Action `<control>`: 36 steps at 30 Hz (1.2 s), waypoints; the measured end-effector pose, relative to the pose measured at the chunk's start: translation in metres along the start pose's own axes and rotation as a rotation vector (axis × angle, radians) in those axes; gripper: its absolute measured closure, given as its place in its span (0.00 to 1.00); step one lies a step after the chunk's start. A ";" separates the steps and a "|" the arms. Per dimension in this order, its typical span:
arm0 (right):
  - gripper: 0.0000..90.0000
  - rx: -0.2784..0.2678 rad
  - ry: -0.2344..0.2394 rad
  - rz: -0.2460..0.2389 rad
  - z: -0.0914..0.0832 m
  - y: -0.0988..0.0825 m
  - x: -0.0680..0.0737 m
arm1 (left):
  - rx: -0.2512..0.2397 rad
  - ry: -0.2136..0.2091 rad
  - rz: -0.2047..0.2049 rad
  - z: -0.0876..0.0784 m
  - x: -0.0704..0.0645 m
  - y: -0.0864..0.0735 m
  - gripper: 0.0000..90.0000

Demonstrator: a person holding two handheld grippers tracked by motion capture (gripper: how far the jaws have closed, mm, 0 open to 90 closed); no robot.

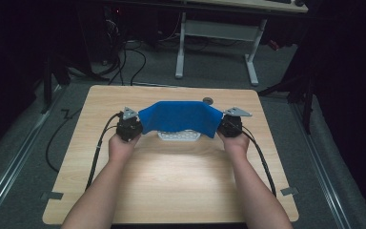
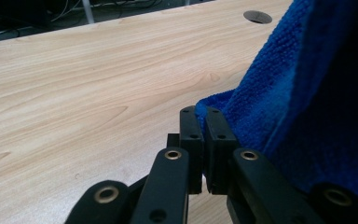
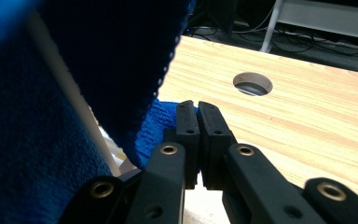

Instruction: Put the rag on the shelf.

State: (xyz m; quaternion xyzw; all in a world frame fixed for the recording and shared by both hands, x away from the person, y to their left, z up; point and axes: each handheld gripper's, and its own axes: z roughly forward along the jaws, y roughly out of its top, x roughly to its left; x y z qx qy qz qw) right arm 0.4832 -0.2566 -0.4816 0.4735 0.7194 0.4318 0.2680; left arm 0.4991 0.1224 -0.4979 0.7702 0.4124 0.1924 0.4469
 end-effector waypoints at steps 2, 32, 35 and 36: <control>0.98 0.003 0.000 -0.002 0.000 -0.001 0.001 | 0.004 0.001 0.002 0.000 0.000 -0.001 0.97; 0.75 -0.014 -0.072 0.010 -0.031 0.014 -0.013 | 0.003 0.065 -0.042 -0.027 0.020 -0.006 0.66; 0.75 -0.022 -0.082 0.012 -0.035 0.014 -0.016 | 0.009 0.076 -0.045 -0.031 0.023 -0.006 0.64; 0.74 -0.031 -0.089 0.017 -0.037 0.013 -0.018 | 0.007 0.079 -0.045 -0.033 0.024 -0.006 0.63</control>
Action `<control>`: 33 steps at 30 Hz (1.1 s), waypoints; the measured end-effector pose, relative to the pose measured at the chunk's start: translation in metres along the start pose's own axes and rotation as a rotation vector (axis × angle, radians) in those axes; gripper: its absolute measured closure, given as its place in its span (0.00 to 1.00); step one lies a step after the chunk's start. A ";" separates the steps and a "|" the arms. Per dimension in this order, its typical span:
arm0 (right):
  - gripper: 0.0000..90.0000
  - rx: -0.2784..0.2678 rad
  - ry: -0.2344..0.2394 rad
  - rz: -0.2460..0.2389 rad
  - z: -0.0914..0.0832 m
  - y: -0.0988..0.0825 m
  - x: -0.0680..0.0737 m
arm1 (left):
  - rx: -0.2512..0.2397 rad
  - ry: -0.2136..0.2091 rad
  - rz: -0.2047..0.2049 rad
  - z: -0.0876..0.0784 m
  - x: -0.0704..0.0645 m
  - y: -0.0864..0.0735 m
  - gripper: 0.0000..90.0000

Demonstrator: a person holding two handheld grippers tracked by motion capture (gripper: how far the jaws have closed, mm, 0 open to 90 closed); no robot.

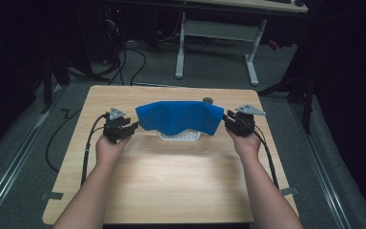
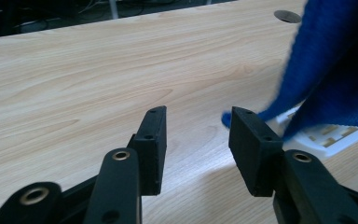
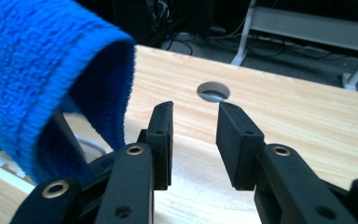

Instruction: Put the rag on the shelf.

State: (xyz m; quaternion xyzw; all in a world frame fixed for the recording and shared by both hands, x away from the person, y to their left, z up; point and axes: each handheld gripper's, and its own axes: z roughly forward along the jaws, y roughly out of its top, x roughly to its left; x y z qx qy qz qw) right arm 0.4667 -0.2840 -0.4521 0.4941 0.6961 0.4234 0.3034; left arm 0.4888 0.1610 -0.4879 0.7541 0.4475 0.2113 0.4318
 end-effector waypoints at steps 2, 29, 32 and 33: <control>0.74 0.001 -0.005 0.002 -0.003 -0.002 -0.003 | -0.005 0.007 -0.014 -0.003 0.004 -0.001 0.61; 0.57 -0.035 0.026 -0.099 -0.075 -0.032 0.010 | -0.012 0.008 0.000 -0.060 -0.010 -0.044 0.54; 0.55 -0.029 0.038 -0.113 -0.086 -0.039 0.016 | -0.005 -0.007 0.007 -0.065 -0.018 -0.053 0.52; 0.55 -0.038 0.039 -0.114 -0.089 -0.041 0.018 | 0.001 -0.018 0.000 -0.067 -0.022 -0.057 0.52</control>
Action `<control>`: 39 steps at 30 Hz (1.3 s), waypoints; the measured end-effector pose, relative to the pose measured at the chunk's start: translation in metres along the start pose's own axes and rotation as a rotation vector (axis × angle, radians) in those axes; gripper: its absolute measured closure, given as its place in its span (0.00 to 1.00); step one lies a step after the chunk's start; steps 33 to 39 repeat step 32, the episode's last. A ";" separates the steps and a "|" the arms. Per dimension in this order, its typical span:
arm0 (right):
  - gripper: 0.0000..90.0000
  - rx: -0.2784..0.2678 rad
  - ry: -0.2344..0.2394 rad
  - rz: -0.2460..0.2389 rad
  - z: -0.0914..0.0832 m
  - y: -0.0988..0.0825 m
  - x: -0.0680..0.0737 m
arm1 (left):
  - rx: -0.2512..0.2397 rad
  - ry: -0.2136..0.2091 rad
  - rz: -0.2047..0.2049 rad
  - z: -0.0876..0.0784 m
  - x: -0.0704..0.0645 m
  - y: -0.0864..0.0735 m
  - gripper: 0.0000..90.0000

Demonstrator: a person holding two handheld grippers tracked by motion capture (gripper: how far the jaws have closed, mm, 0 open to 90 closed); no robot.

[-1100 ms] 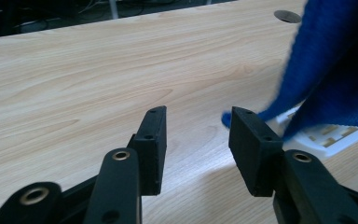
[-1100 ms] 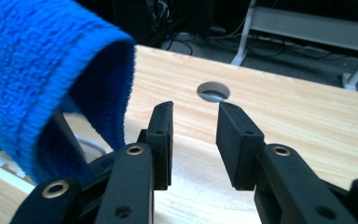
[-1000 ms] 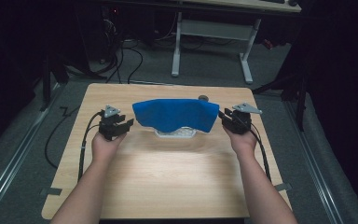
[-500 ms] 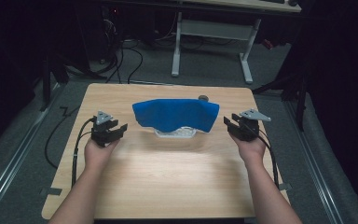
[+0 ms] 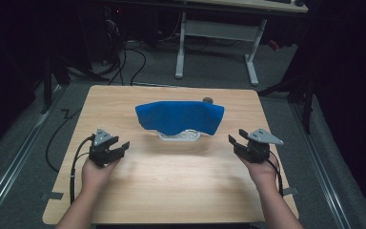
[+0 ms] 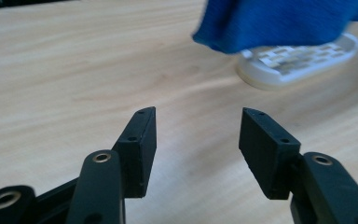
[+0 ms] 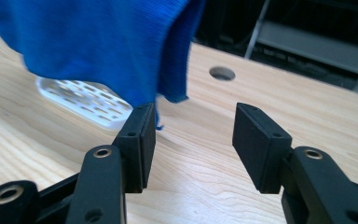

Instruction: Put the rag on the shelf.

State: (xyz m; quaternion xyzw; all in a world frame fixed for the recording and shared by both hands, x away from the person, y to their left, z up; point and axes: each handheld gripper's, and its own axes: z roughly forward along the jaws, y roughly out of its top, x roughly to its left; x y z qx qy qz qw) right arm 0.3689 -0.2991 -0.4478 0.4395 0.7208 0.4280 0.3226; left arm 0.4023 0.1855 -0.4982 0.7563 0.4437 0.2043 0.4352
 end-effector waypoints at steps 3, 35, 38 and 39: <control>0.53 0.003 0.006 -0.026 -0.010 -0.007 0.010 | 0.012 -0.023 0.008 -0.003 -0.014 -0.010 0.52; 0.48 0.117 0.202 -0.058 -0.005 -0.069 0.098 | 0.124 -0.224 0.101 0.020 -0.135 -0.037 0.51; 0.48 0.117 0.202 -0.058 -0.005 -0.069 0.098 | 0.124 -0.224 0.101 0.020 -0.135 -0.037 0.51; 0.48 0.117 0.202 -0.058 -0.005 -0.069 0.098 | 0.124 -0.224 0.101 0.020 -0.135 -0.037 0.51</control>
